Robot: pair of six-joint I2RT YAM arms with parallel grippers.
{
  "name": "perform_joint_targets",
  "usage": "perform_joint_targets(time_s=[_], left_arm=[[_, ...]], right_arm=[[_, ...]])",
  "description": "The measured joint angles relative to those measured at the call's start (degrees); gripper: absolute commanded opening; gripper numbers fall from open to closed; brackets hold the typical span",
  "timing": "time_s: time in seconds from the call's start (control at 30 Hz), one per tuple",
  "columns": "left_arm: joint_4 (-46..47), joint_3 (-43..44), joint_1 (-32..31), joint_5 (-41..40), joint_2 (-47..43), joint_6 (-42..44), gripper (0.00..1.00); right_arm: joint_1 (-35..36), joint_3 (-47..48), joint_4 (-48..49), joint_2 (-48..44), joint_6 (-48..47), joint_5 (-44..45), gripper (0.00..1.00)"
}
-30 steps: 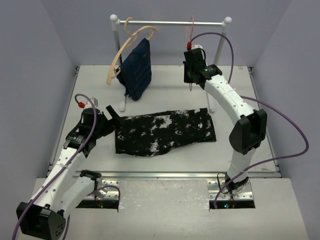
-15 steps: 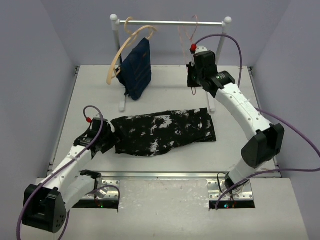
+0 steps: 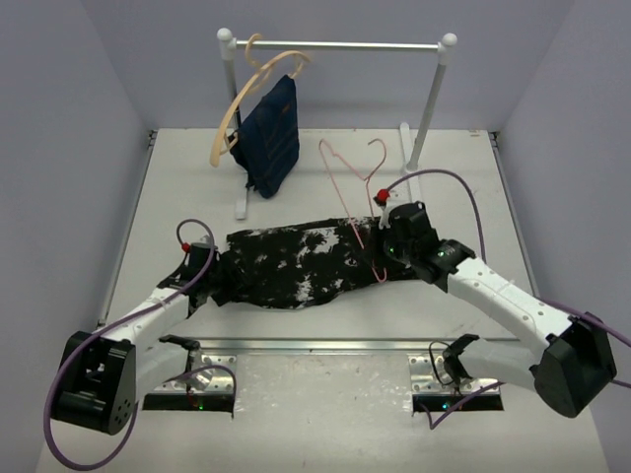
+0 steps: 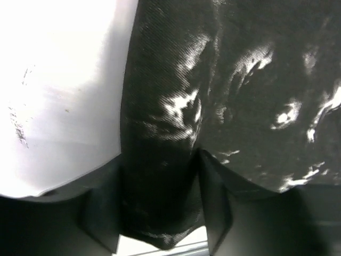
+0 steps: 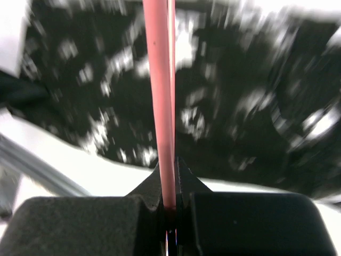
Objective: Place the trousers on the hanger
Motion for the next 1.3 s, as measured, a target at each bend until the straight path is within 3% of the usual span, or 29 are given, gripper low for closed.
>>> perform_joint_targets(time_s=[0.03, 0.1, 0.37, 0.6, 0.7, 0.8, 1.03, 1.3], left_arm=[[0.6, -0.2, 0.0, 0.3, 0.3, 0.1, 0.08], [1.7, -0.5, 0.0, 0.8, 0.8, 0.0, 0.01], [2.6, -0.7, 0.0, 4.3, -0.5, 1.8, 0.0], [2.7, 1.3, -1.0, 12.0, -18.4, 4.6, 0.0], [7.4, 2.9, -3.0, 15.3, -19.6, 4.8, 0.0], [13.0, 3.1, -7.2, 15.9, -17.0, 4.8, 0.0], [26.1, 6.9, -27.8, 7.5, 1.6, 4.3, 0.0], [32.7, 13.8, -31.5, 4.3, 22.5, 2.1, 0.0]], right_arm=[[1.5, -3.0, 1.8, 0.2, 1.4, -0.1, 0.0], [5.0, -7.3, 5.0, 1.6, 4.5, 0.3, 0.0], [18.7, -10.5, 14.4, 10.9, 19.2, 11.1, 0.0], [24.8, -6.0, 13.9, 23.7, 28.7, 19.5, 0.0], [26.1, -5.1, 14.7, 25.3, 30.1, 19.7, 0.0], [26.5, -5.4, 15.7, 25.7, 30.3, 19.5, 0.0], [26.5, -11.7, 23.1, 22.0, 28.6, 19.3, 0.0], [26.5, -17.2, 24.1, 12.8, 24.9, 21.8, 0.0]])
